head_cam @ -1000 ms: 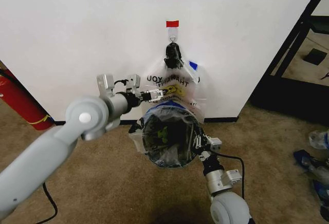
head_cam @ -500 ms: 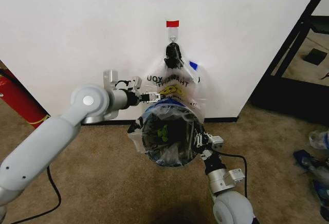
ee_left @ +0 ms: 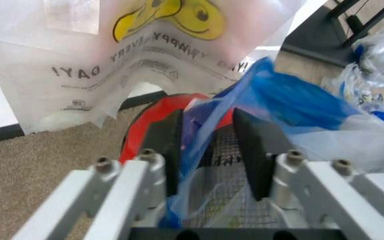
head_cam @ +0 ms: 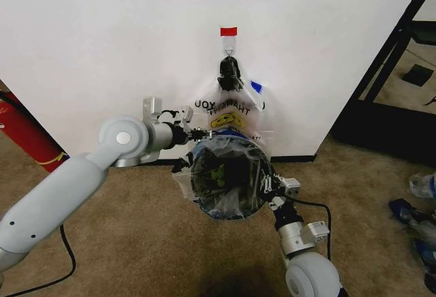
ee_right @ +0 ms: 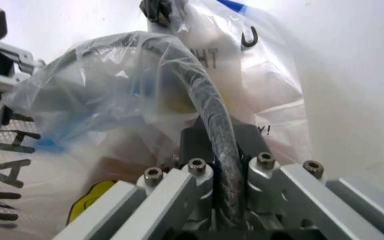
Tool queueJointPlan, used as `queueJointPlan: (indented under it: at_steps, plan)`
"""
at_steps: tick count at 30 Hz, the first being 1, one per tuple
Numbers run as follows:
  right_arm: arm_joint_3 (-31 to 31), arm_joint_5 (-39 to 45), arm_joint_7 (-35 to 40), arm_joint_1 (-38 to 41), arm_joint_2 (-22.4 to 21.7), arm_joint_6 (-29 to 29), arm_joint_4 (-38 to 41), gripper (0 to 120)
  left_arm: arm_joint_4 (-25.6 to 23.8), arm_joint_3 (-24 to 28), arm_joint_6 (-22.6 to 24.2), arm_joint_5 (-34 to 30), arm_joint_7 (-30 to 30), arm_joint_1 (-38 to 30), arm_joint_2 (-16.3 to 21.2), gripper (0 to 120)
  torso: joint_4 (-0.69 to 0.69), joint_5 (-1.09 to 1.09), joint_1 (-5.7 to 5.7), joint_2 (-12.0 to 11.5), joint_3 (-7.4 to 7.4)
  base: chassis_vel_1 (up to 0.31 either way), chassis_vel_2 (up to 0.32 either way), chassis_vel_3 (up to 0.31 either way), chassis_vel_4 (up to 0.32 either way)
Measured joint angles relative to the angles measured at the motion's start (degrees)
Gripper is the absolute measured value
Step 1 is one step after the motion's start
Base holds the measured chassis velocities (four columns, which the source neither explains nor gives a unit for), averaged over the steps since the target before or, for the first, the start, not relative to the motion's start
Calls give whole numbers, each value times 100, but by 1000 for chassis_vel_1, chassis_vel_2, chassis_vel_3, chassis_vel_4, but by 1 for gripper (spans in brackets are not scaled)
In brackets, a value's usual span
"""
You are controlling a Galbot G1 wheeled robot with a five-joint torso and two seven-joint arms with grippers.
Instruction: Pick up the garbage bag from the wall and place it over the trash bin.
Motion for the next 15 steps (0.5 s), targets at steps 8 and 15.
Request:
queueJointPlan:
  at_steps: [8, 15]
  plan:
    - [5, 6, 27, -59, 26, -11, 44, 1, 48, 45, -6, 48, -25, -99, -51, 0, 0, 0, 0, 0, 0, 0, 0, 0, 0]
    - [-43, -30, 24, -91, 69, -14, 70, 1, 197, 190, -10, 125, -29, -255, -97, 0, 1, 0, 0, 0, 0, 0, 0, 0, 0]
